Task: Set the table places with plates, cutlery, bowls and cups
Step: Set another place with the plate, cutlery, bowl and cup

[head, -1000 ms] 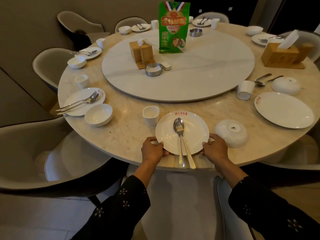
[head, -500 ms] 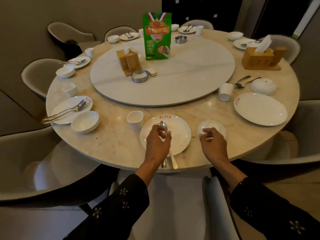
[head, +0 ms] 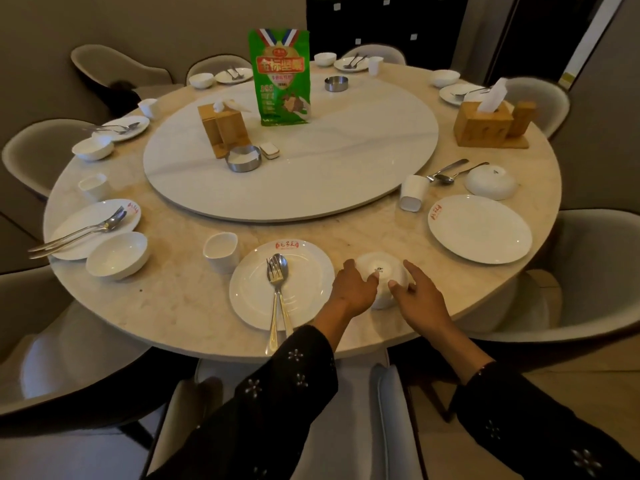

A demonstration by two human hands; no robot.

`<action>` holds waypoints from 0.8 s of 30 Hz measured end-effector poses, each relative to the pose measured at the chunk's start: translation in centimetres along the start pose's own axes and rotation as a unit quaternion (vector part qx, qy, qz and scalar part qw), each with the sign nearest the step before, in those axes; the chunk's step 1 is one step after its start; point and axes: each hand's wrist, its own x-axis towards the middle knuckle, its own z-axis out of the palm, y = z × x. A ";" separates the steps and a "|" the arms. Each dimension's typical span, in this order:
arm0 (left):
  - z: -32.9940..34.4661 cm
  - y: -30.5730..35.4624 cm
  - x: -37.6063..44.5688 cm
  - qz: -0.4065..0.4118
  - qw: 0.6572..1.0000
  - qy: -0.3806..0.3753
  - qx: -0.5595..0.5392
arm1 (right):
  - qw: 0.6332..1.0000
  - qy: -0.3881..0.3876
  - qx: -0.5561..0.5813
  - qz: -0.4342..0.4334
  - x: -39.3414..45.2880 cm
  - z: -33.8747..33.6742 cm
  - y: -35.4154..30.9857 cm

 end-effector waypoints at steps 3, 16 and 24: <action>1.1 -0.1 0.6 -0.026 0.999 0.038 0.014 | 1.000 -0.024 -0.007 0.002 0.6 -0.3 0.0; 0.7 -0.6 -0.5 -0.113 0.903 0.116 -0.398 | 0.987 0.022 0.145 0.059 -0.2 -0.7 0.4; -1.1 -1.0 -3.3 0.010 0.892 -0.071 -0.446 | 0.956 -0.028 0.259 0.132 -2.1 -0.7 -0.8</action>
